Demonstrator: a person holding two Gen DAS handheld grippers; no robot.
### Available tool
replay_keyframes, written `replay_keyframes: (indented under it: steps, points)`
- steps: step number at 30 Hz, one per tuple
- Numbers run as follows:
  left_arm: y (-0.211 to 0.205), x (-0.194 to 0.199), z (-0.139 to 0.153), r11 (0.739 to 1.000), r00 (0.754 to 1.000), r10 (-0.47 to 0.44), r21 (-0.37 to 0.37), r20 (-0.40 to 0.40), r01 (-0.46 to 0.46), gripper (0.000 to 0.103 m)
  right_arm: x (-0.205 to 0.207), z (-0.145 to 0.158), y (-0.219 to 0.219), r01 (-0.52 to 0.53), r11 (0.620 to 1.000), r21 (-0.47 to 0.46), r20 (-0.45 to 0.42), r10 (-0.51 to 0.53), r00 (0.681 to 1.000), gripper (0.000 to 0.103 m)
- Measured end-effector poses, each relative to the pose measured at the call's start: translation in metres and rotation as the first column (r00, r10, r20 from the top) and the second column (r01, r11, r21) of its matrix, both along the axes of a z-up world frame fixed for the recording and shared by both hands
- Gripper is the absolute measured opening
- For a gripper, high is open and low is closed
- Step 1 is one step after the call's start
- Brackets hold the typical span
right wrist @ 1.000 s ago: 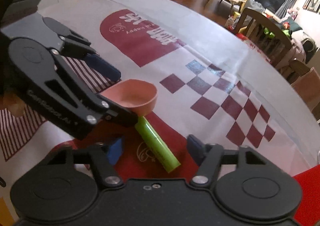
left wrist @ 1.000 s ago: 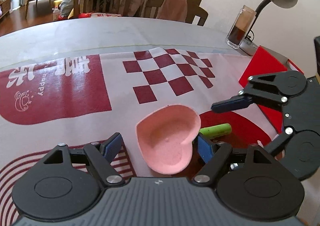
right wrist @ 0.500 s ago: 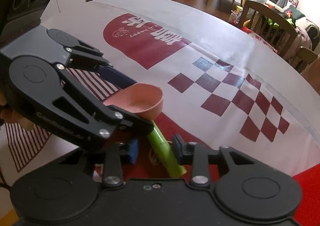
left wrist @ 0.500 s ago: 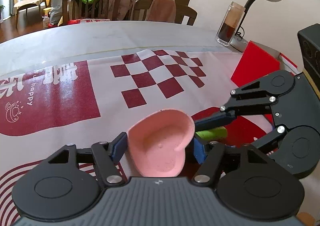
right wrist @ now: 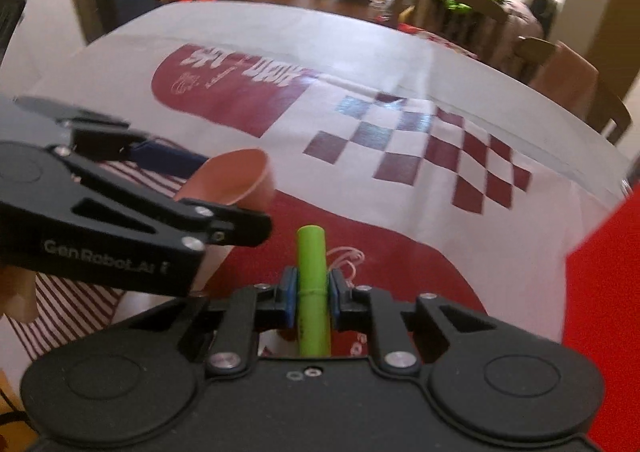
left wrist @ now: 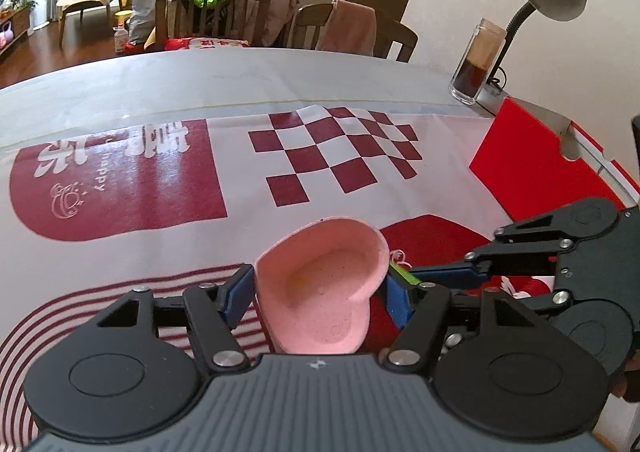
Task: Organize rigid objects
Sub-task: 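Carry the scoop with left gripper while right gripper carries the green stick into the box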
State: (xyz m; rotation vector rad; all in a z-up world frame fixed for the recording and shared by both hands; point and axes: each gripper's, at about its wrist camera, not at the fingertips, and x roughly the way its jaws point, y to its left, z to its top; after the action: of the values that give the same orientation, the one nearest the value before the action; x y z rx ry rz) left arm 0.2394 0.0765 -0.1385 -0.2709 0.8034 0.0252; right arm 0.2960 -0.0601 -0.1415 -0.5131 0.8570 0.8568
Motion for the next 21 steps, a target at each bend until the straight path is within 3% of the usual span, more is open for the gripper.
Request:
replay_keyframes:
  steps: [9, 21]
  points:
    - [-0.019, -0.021, 0.034, 1.0, 1.0, 0.005, -0.008, 0.007, -0.005, 0.067, -0.012, 0.047, -0.043, 0.127, 0.988, 0.083, -0.029, -0.125, 0.992, 0.015]
    - [-0.066, -0.025, 0.097, 0.998, 0.992, -0.06, 0.02, 0.107, 0.059, 0.067, -0.013, 0.104, -0.105, 0.247, 0.956, 0.158, 0.01, -0.252, 0.968, 0.015]
